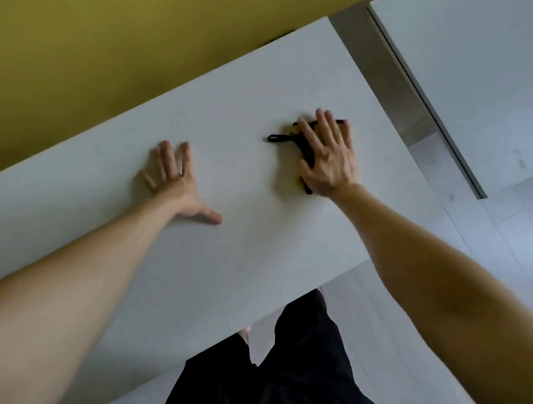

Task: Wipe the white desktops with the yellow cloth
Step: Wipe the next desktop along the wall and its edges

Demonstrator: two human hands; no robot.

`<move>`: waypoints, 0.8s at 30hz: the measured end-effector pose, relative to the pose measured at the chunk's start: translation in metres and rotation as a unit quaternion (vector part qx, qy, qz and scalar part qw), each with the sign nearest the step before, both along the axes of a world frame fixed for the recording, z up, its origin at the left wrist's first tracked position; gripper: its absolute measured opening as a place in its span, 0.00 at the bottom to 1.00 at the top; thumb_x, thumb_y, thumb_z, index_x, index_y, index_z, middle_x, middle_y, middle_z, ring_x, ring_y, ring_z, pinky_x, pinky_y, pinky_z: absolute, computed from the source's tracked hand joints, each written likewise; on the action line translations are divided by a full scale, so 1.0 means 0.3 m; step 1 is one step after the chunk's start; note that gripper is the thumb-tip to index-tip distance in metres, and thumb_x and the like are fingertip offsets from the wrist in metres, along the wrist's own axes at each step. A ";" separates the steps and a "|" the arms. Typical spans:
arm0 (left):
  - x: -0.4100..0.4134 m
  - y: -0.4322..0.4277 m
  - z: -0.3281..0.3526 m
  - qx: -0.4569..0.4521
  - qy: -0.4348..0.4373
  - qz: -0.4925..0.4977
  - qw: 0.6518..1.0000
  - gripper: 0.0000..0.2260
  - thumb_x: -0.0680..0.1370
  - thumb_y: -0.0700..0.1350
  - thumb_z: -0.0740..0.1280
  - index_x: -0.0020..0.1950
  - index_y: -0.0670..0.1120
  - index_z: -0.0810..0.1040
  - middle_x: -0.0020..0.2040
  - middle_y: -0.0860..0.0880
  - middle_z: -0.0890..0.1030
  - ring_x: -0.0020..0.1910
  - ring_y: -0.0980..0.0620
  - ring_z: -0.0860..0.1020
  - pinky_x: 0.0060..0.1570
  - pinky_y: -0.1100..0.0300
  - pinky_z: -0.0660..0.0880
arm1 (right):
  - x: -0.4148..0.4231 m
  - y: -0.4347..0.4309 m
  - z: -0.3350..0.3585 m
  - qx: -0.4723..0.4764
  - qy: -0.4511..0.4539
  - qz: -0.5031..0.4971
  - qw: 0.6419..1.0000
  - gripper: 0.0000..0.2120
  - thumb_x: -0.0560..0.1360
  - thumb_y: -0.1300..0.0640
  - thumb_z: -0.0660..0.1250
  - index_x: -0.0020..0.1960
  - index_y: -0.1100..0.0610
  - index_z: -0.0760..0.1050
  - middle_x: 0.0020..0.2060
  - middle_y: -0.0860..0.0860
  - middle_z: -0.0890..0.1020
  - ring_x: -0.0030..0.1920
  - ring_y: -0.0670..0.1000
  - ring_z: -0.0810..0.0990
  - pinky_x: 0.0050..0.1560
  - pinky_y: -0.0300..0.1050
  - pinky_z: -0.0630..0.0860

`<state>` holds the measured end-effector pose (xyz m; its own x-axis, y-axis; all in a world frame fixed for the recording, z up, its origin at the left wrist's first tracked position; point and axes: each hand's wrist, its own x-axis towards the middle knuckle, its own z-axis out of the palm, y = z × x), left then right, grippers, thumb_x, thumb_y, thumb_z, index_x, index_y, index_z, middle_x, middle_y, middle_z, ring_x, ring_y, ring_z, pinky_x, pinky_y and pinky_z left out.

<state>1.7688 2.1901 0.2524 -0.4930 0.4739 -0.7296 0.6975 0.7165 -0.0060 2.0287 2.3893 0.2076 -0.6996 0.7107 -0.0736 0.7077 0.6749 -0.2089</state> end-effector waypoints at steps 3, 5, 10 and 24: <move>-0.018 -0.011 -0.021 -0.014 -0.021 -0.009 1.000 0.85 0.51 0.76 0.82 0.77 0.55 0.16 0.77 0.41 0.15 0.77 0.39 0.17 0.77 0.25 0.33 | -0.043 0.218 0.016 -0.004 -0.031 -0.066 0.997 0.40 0.80 0.38 0.58 0.89 0.45 0.51 0.88 0.58 0.50 0.88 0.58 0.46 0.87 0.63 0.41; -0.024 -0.017 -0.022 -0.003 -0.029 -0.010 1.000 0.84 0.51 0.76 0.82 0.78 0.55 0.16 0.77 0.41 0.15 0.77 0.39 0.17 0.77 0.26 0.32 | -0.083 0.193 0.019 0.001 -0.035 -0.082 0.996 0.40 0.80 0.38 0.57 0.89 0.47 0.52 0.88 0.60 0.51 0.88 0.61 0.46 0.86 0.65 0.42; -0.024 -0.013 -0.014 -0.008 -0.047 0.000 0.999 0.85 0.50 0.76 0.83 0.77 0.56 0.16 0.76 0.42 0.14 0.75 0.42 0.14 0.76 0.27 0.30 | -0.155 -0.219 0.028 -0.019 0.024 0.141 0.989 0.39 0.81 0.43 0.63 0.87 0.55 0.59 0.86 0.65 0.55 0.87 0.66 0.50 0.84 0.71 0.47; -0.022 -0.015 -0.008 -0.009 -0.065 0.019 0.998 0.84 0.53 0.75 0.83 0.77 0.57 0.15 0.74 0.46 0.12 0.74 0.42 0.13 0.77 0.32 0.27 | -0.399 0.447 0.020 0.017 -0.029 0.114 0.993 0.40 0.80 0.44 0.56 0.89 0.52 0.49 0.88 0.60 0.50 0.88 0.61 0.47 0.86 0.65 0.43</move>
<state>1.7621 2.1855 0.2500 -0.4115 0.4437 -0.7961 0.6658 0.7428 0.0698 1.9091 2.5234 0.2137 -0.8373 0.5380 -0.0979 0.5468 0.8244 -0.1462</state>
